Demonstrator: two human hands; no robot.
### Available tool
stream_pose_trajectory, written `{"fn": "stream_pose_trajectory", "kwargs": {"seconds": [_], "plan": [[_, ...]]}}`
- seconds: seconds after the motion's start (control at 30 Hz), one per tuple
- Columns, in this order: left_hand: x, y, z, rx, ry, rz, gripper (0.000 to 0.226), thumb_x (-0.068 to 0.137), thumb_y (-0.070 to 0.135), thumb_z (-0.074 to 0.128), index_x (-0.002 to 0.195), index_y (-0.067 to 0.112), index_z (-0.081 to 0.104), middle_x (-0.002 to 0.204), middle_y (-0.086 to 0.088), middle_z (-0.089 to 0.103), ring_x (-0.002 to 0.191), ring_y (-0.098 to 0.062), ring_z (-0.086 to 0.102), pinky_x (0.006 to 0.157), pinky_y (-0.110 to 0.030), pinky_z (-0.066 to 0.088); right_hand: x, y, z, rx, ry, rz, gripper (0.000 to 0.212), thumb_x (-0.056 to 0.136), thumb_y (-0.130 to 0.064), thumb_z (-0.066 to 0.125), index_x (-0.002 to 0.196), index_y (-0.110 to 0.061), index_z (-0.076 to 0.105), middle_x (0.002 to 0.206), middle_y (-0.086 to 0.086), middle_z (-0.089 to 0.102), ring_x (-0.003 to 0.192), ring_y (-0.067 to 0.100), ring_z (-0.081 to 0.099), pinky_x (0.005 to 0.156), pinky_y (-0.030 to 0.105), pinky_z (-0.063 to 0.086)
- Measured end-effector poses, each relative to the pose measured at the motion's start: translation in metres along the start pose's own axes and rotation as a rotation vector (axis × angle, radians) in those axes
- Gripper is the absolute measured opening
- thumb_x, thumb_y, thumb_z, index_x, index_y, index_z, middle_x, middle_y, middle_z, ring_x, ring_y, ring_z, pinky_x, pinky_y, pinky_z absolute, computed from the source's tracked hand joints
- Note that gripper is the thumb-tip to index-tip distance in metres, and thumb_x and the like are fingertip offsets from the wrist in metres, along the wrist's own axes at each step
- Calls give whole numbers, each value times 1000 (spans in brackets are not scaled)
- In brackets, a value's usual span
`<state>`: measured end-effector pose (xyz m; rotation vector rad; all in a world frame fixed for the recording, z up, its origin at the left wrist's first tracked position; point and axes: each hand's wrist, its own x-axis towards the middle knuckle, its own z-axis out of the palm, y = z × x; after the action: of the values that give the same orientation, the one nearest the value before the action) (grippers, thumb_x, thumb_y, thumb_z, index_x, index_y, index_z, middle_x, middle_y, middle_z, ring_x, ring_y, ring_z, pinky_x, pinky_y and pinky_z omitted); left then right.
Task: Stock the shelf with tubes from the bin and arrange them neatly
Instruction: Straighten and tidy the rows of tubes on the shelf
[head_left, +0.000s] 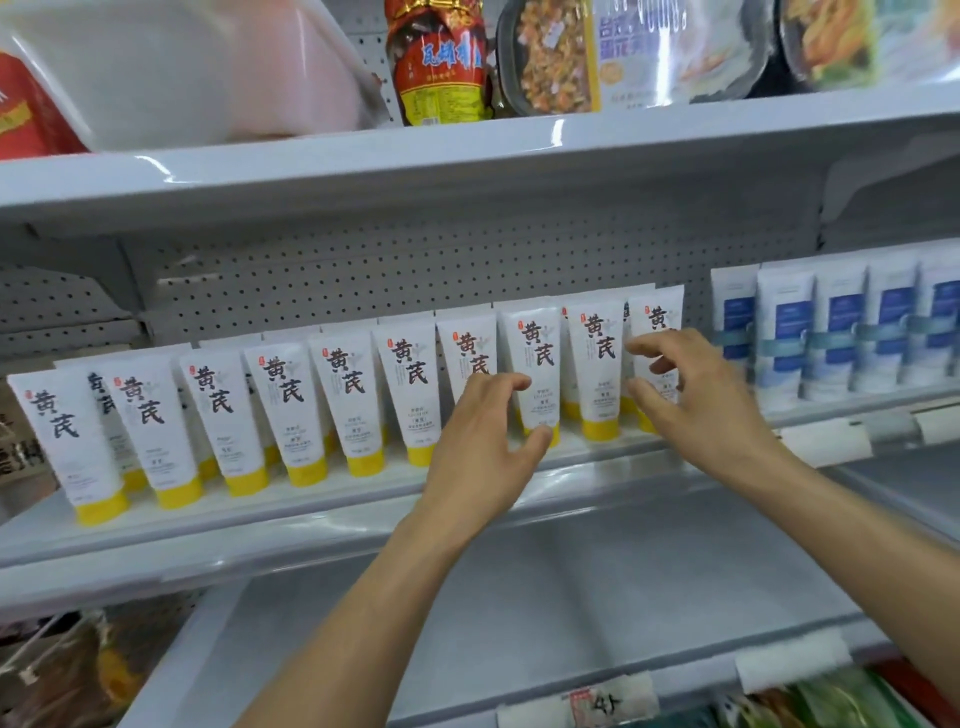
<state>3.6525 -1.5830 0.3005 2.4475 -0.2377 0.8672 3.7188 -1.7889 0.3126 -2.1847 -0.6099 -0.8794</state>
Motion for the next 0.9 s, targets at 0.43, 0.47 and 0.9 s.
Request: {"fn": "stream_pose_trajectory", "kwargs": {"seconds": [0.43, 0.47, 0.9], "plan": [[-3, 21, 53, 90, 290, -161, 34, 84, 29, 68, 115, 21, 55, 108, 11, 53, 98, -11, 55, 88, -31, 45, 6, 76, -20, 137, -60, 216, 57, 83, -17, 70, 133, -14, 43, 131, 5, 49, 105, 16, 50, 87, 33, 44], [-1, 27, 60, 123, 309, -172, 33, 84, 31, 67, 114, 23, 56, 108, 12, 57, 98, -11, 57, 89, -31, 42, 7, 80, -18, 148, -110, 213, 60, 83, -20, 71, 135, -13, 42, 131, 5, 49, 104, 15, 50, 86, 31, 42], [28, 75, 103, 419, 289, -467, 49, 82, 59, 60, 106, 22, 39, 98, 4, 71, 91, -22, 67, 61, -30, 37, 22, 83, 4, 93, -343, 201, 51, 74, -43, 74, 115, -24, 50, 107, -7, 67, 96, 17, 65, 79, 34, 51]]}}
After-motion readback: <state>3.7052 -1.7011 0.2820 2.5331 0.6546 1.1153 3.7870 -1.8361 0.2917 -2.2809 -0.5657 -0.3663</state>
